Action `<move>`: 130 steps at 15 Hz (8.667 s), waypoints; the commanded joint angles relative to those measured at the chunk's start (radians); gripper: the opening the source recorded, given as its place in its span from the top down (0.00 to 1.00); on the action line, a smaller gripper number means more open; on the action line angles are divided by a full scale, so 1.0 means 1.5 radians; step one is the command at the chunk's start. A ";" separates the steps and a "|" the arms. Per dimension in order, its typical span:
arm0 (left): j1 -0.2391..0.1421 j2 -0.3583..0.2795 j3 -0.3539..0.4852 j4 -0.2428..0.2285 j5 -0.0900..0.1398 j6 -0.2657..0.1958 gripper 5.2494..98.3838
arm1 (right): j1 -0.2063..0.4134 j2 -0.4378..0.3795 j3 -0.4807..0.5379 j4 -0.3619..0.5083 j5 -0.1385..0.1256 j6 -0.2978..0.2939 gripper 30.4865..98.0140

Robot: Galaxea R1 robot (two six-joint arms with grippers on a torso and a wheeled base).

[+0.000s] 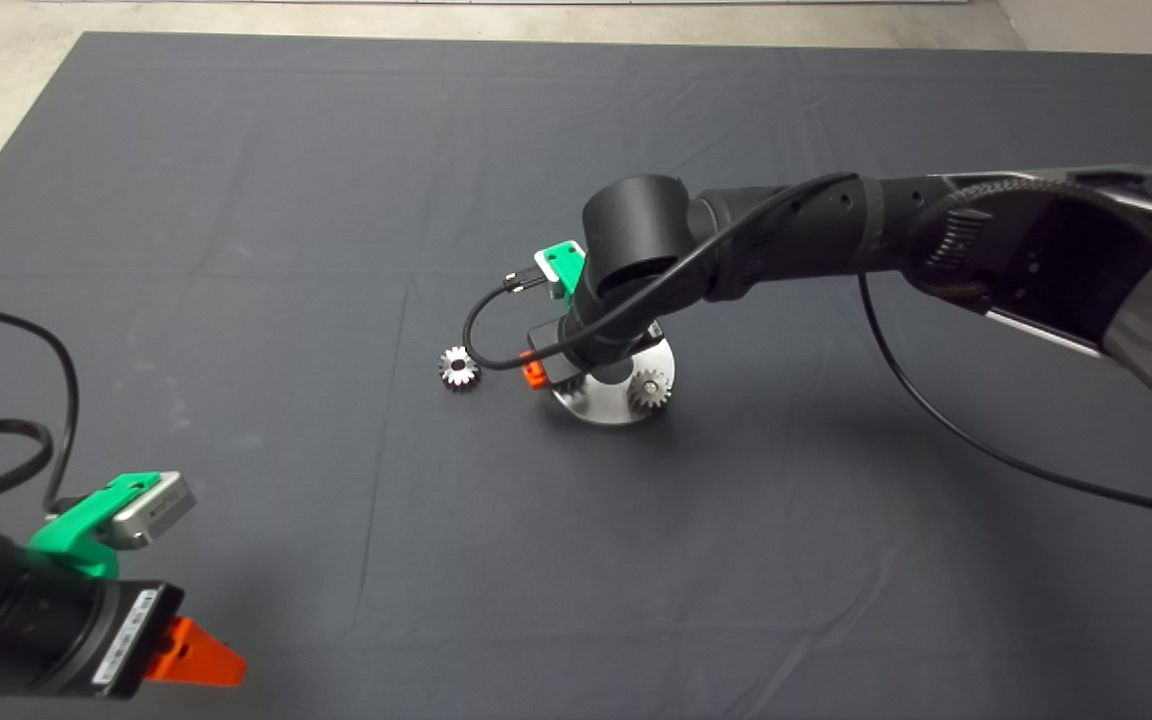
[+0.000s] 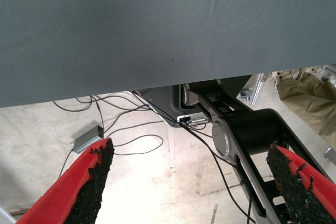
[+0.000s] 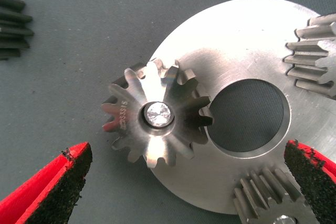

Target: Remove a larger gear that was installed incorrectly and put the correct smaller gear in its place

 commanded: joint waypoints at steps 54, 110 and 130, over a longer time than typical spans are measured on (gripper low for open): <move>-0.007 0.629 -0.409 0.135 0.083 -0.106 0.26 | 0.083 -0.383 0.314 0.088 -0.077 -0.002 0.02; 0.026 0.737 -0.632 0.293 0.059 0.022 0.33 | 0.073 -0.378 0.350 0.094 -0.077 0.008 0.02; 0.031 0.719 -0.650 0.208 0.088 0.047 0.39 | 0.073 -0.378 0.349 0.094 -0.077 0.008 0.02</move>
